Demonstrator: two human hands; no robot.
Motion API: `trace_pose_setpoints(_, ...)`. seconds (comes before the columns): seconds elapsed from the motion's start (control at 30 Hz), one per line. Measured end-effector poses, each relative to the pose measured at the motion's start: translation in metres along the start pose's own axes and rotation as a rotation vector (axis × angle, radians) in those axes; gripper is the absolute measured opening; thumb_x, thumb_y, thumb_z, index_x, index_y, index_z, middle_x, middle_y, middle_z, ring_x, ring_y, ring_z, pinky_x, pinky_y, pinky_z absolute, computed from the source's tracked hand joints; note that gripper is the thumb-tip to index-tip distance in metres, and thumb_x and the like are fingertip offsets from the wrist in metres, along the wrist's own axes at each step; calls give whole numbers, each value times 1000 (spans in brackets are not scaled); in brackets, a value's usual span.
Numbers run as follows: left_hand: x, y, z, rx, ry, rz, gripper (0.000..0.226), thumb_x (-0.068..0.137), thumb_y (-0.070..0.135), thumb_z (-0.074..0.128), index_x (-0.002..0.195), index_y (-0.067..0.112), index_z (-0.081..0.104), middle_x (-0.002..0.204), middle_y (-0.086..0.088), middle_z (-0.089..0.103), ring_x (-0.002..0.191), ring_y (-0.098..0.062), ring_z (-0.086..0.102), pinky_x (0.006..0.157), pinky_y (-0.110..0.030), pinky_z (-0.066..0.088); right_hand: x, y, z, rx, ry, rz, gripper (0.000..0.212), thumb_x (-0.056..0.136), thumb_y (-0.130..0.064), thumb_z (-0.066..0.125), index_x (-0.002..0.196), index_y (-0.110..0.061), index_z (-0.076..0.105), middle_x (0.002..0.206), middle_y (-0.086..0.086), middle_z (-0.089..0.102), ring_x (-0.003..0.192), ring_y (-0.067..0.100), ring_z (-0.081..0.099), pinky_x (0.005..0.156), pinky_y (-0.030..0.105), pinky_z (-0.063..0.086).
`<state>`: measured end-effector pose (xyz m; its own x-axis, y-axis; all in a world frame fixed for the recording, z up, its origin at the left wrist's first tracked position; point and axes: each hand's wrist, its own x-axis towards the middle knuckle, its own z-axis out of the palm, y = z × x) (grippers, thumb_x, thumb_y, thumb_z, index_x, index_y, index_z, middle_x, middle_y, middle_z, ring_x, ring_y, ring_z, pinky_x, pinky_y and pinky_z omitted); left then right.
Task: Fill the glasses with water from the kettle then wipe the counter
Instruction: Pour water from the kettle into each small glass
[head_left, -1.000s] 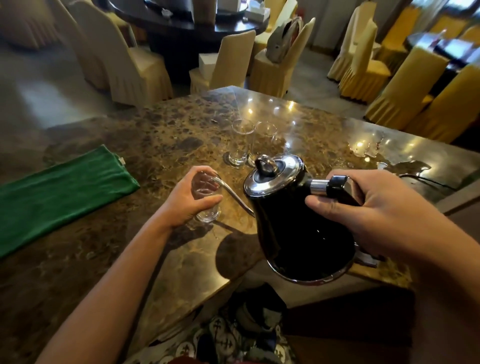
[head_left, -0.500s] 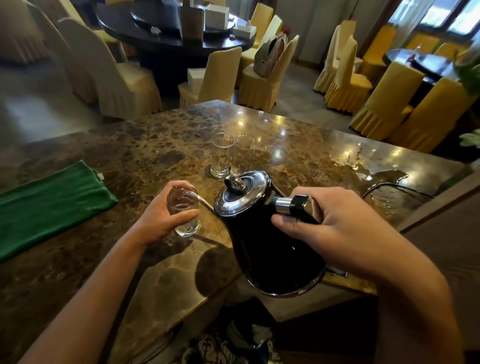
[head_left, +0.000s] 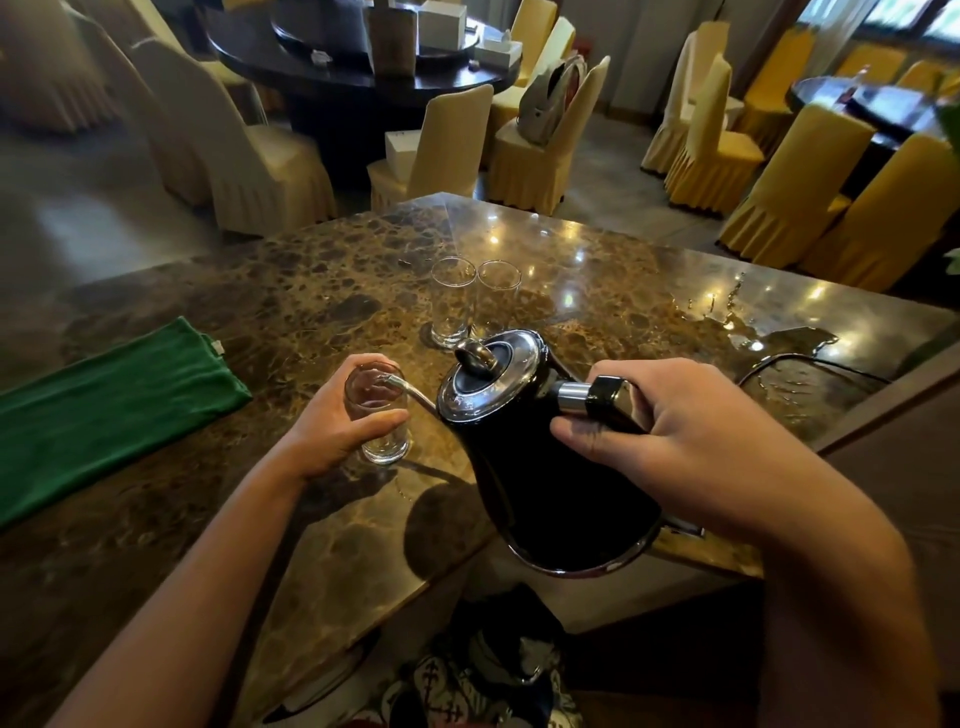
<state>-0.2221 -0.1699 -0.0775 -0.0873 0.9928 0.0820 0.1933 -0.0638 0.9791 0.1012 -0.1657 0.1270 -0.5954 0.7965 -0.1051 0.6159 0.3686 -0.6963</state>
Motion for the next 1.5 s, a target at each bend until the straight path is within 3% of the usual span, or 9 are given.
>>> trace_pose_setpoints(0.17,1,0,-1,10,-10,-7,66,68,42,83,126,29,55,119,-5,67,116,-17,67,94,-23,54,-1,4,1,14,1,-5,21,93,-35,74,76,-25,65,69,-8,71,62,4,66,55,16,47)
trace_pose_setpoints(0.47,0,3,-3,13,-51,-40,69,69,40,83,130,29,52,123,-3,65,118,-14,66,95,-24,54,-10,35,14,132,24,5,27,94,-32,72,75,-18,61,61,-1,59,49,6,54,51,25,39)
trace_pose_setpoints(0.6,-1,5,-5,21,-72,-58,64,79,23,85,132,26,50,123,-2,63,121,-15,64,96,-24,54,-16,58,24,166,34,-22,27,94,-31,72,79,-12,61,74,11,61,64,24,58,62,34,43)
trace_pose_setpoints(0.73,-2,8,-3,32,-73,-68,63,79,17,77,134,22,47,123,-2,62,120,-8,63,93,-20,54,-18,71,34,263,62,-14,27,93,-29,73,79,-9,61,66,7,58,55,5,53,55,21,41)
trace_pose_setpoints(0.87,-2,8,-2,44,-65,-74,65,82,15,77,138,19,45,123,-2,61,118,-4,63,92,-19,54,-20,82,43,434,33,48,24,94,-18,72,79,-7,58,56,-7,55,46,2,52,47,12,38)
trace_pose_setpoints(1.13,-4,10,3,39,-31,-87,64,80,10,75,136,13,45,123,-5,61,115,0,64,88,-17,54,-27,100,68,629,157,76,31,91,-14,72,87,13,56,55,-3,51,43,4,46,44,15,36)
trace_pose_setpoints(1.27,0,14,0,-28,31,-132,58,81,9,77,133,16,53,126,-13,67,118,-19,68,88,-26,57,-29,102,68,680,228,65,26,88,-19,73,79,3,61,60,-4,55,50,2,49,50,14,39)
trace_pose_setpoints(1.4,16,27,-3,57,33,-138,50,85,10,76,131,17,57,122,-5,68,115,-13,68,82,-19,57,-31,103,67,763,277,70,22,93,-4,66,72,-8,59,51,-11,55,43,-1,50,46,10,38)
trace_pose_setpoints(1.5,34,38,-7,153,70,-107,48,86,19,77,131,16,58,119,2,69,107,-4,70,80,-17,57,-31,103,66,810,333,58,25,87,-18,69,75,1,58,53,-8,52,45,2,47,46,14,37)
